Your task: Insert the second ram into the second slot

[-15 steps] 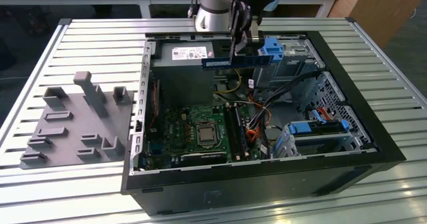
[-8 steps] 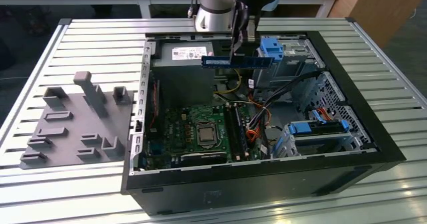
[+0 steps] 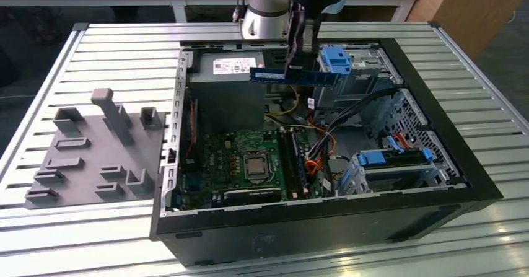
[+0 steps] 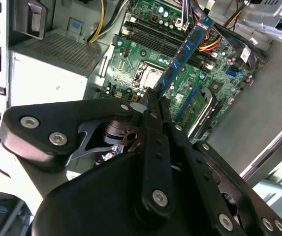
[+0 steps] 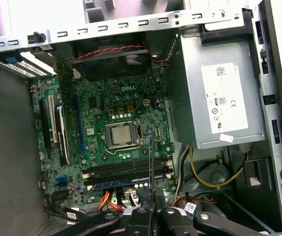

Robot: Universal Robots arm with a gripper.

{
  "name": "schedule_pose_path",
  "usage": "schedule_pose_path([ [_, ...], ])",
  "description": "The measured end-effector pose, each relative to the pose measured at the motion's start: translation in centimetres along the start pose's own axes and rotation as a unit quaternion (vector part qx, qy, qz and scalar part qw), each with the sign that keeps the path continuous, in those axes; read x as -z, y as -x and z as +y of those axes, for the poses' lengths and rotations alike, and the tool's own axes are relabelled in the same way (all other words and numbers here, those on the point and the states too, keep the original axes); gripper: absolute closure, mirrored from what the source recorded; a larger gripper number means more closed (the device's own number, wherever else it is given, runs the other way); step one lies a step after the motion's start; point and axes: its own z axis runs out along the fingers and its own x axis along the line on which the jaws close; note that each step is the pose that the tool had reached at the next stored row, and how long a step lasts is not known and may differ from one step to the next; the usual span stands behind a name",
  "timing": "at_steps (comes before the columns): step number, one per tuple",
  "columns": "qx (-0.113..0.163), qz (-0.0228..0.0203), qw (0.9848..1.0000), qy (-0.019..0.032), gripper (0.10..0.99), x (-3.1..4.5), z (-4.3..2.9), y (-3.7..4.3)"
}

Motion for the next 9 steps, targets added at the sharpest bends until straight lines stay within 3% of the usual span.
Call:
schedule_pose_path([
  [9,-0.030,-0.0011,0.9996,-0.0005,0.953,0.00,0.00,0.00],
])
